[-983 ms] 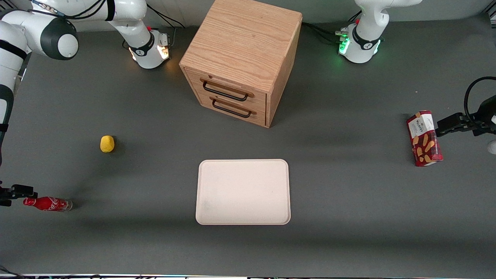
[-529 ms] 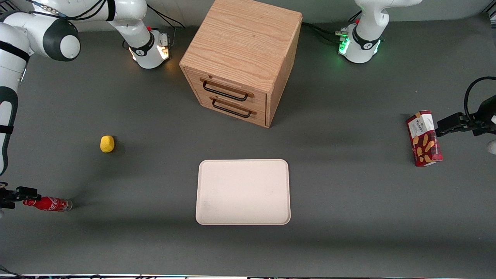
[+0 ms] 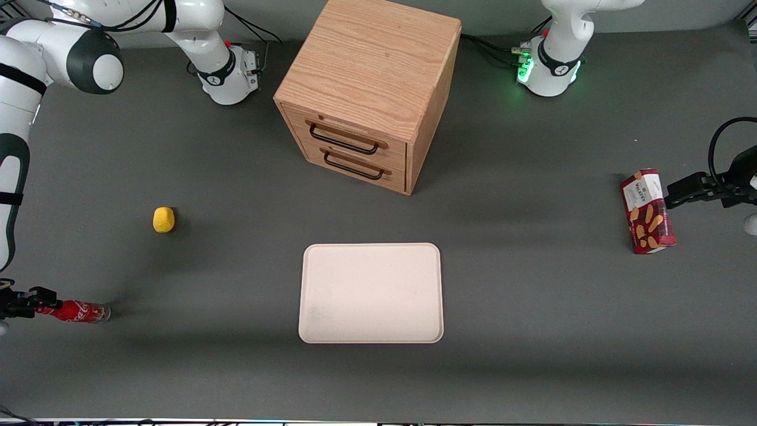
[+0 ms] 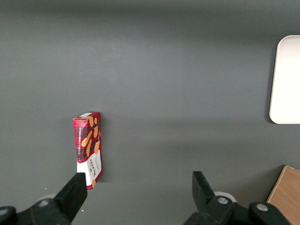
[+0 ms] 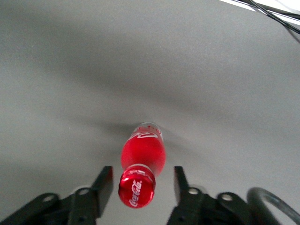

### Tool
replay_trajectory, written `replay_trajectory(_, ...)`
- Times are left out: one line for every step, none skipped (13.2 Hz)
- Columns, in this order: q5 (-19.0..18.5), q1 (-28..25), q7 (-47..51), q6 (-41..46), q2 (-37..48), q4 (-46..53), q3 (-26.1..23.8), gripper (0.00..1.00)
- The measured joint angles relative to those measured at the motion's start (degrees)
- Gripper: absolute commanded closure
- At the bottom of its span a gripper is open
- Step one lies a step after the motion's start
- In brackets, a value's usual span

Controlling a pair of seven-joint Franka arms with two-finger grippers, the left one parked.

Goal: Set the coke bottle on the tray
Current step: 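Close the right gripper on the bottle's cap end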

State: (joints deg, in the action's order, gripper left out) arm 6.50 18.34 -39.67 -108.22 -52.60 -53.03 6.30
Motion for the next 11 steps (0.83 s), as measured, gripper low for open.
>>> replay_trajectory(-0.30, 0.00, 0.00, -0.01, 0.00, 0.04, 0.00, 0.81)
replay_trajectory(-0.51, -0.01, 0.00, -0.03, 0.00, 0.07, 0.00, 0.85)
replay_trajectory(-0.71, -0.01, 0.00, -0.03, 0.00, 0.06, 0.00, 0.85)
replay_trajectory(-0.82, -0.01, 0.00, -0.03, -0.01, 0.07, 0.00, 0.85)
replay_trajectory(-0.84, -0.01, 0.00, -0.02, 0.01, 0.14, 0.00, 0.85)
replay_trajectory(-0.87, -0.01, 0.00, 0.22, 0.13, 0.46, 0.00, 0.85)
replay_trajectory(-0.95, -0.04, 0.00, 1.16, 0.58, 0.78, 0.00, 0.85)
replay_trajectory(-1.22, -0.14, 0.00, 3.20, 1.52, 1.15, 0.00, 0.85)
replay_trajectory(-1.64, -0.33, 0.00, 5.83, 2.97, 1.57, 0.01, 0.85)
replay_trajectory(-2.06, -0.70, 0.00, 8.62, 4.93, 1.90, 0.04, 0.85)
replay_trajectory(-2.37, -1.11, 0.00, 11.59, 7.32, 2.18, 0.09, 0.85)
